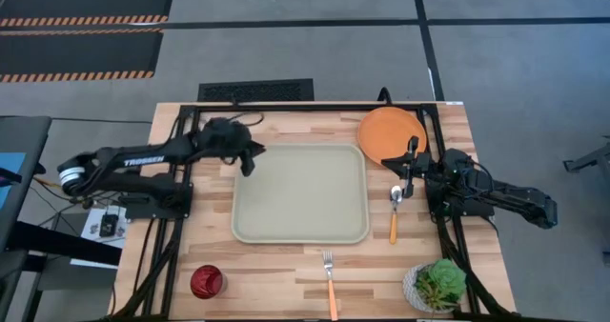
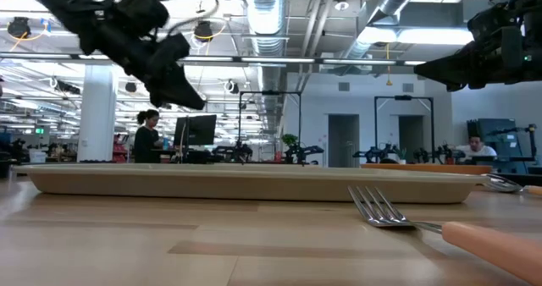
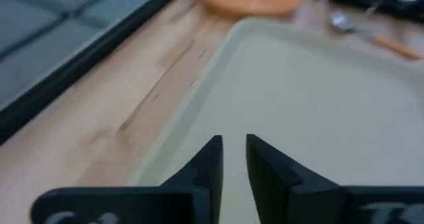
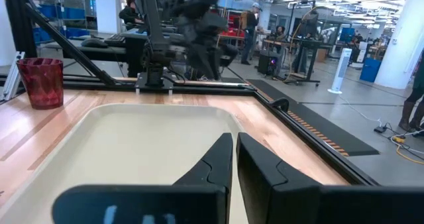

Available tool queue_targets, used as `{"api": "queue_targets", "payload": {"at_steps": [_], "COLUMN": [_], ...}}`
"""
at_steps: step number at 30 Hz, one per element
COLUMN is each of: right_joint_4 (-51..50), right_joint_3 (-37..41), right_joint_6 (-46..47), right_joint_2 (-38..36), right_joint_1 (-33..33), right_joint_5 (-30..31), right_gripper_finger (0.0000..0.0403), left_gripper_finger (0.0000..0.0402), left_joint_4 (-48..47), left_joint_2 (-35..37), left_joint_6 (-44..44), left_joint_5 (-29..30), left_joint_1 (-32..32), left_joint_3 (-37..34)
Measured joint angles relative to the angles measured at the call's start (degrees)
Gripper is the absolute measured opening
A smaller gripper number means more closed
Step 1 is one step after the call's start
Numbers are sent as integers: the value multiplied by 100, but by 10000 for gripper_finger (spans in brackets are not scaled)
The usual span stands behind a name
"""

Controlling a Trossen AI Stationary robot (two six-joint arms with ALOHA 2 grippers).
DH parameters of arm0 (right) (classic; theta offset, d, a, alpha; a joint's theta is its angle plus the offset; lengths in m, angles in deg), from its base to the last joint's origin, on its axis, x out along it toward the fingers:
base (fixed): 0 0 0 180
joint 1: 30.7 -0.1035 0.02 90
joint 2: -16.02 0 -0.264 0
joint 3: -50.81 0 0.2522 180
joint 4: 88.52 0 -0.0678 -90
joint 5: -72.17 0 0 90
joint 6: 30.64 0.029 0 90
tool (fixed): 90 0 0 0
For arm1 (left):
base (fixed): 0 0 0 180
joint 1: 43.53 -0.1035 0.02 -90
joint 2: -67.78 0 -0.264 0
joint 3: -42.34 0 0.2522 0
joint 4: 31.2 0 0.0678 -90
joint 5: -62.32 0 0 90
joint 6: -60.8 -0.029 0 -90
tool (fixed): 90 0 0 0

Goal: Pick and place plate/cup/fork/spoon on tray
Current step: Put the red cup on the gray serving tray

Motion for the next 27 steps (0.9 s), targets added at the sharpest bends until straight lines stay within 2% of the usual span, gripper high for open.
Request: {"api": "queue_targets", "payload": {"at_steps": [5, 8, 11, 17, 21, 27], "right_joint_4": [0, -2, -2, 0, 0, 0], "right_joint_3": [0, 0, 0, 0, 0, 0], "right_joint_6": [2, 1, 0, 1, -1, -1], "right_joint_2": [-1, 0, 0, 0, 0, 0], "right_joint_1": [0, 0, 0, 1, -1, -1], "right_joint_5": [0, 0, 0, 0, 0, 0], "right_gripper_finger": [47, 47, 47, 47, 47, 47], "left_gripper_finger": [9, 3, 3, 1, 0, 0], "left_joint_4": [1110, 1467, 1437, 1540, 1634, 1436], "left_joint_2": [297, 313, 308, 311, 311, 311], "left_joint_6": [-446, -722, -936, -658, -358, -414], "left_joint_5": [-76, -642, -1222, -1939, -2004, -1857], "left_joint_1": [171, 136, 100, 117, 199, 378], "left_joint_3": [-696, -996, -1138, -1139, -1139, -1126]}}
